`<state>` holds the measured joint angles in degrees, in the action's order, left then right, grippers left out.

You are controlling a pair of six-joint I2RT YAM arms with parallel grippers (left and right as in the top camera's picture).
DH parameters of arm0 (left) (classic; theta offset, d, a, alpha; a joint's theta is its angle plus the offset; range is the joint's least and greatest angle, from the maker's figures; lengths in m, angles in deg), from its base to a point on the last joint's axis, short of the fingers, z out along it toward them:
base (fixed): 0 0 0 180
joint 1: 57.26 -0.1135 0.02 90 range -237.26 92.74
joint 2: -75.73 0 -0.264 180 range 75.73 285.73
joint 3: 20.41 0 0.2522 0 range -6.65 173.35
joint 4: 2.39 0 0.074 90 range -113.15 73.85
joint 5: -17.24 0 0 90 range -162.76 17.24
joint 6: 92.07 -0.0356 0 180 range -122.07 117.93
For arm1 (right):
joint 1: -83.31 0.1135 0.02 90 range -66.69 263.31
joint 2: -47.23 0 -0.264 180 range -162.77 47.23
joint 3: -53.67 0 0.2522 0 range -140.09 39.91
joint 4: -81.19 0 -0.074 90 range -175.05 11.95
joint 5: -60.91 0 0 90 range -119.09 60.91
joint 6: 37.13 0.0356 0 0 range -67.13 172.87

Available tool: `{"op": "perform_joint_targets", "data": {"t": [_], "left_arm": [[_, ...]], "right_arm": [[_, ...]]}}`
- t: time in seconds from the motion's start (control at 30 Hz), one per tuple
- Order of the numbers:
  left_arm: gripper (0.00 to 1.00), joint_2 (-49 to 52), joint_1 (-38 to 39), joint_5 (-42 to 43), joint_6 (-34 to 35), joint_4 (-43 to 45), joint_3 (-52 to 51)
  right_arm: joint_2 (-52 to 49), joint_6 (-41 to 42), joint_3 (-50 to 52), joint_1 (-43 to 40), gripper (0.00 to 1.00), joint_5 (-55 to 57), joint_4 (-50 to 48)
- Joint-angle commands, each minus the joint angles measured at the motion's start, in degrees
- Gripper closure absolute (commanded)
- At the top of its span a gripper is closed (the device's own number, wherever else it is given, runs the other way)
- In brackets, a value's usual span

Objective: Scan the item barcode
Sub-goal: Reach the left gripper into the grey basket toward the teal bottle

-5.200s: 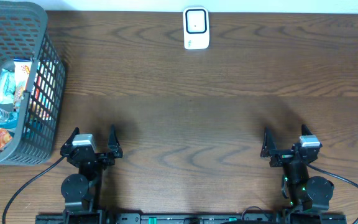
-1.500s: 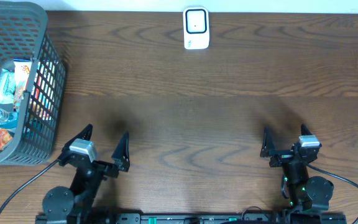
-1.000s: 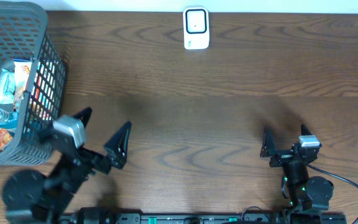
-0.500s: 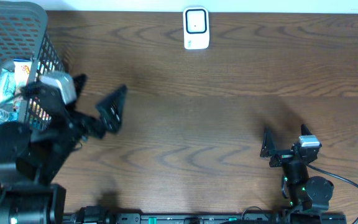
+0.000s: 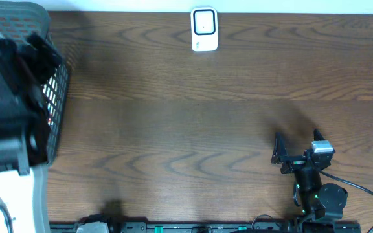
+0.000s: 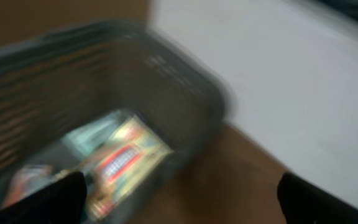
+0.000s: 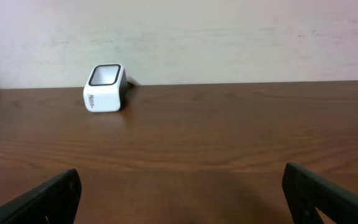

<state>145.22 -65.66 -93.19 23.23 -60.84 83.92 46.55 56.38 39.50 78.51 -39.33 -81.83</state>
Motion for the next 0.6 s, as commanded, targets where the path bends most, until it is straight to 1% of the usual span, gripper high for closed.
{"op": "perform_joint_targets", "data": {"t": [0.0, 0.1, 0.2, 0.33, 0.43, 0.57], "left_arm": [[0.02, 3.7, -4.9, -9.7, 11.1, -3.9, 4.6], [0.02, 6.8, -11.0, -5.0, 13.2, -5.2, 5.4], [0.02, 9.9, -18.0, 4.1, 14.2, -6.8, 5.4], [0.02, 13.4, -26.6, 12.7, 20.8, -12.9, 5.4], [0.02, 15.4, -31.2, 18.1, 23.3, -15.3, 5.4], [0.02, 17.1, -34.6, 22.7, 23.3, -15.7, 5.3]], "right_arm": [[0.3, 0.7, 0.1, 0.4, 0.01, 0.5, 0.3], [0.3, 0.7, 0.1, 0.4, 0.01, 0.5, 0.3], [0.3, 0.7, 0.1, 0.4, 0.01, 0.5, 0.3], [0.3, 0.7, 0.1, 0.4, 0.01, 0.5, 0.3], [0.3, 0.7, 0.1, 0.4, 0.01, 0.5, 0.3], [0.3, 0.7, 0.1, 0.4, 0.01, 0.5, 0.3]]}}
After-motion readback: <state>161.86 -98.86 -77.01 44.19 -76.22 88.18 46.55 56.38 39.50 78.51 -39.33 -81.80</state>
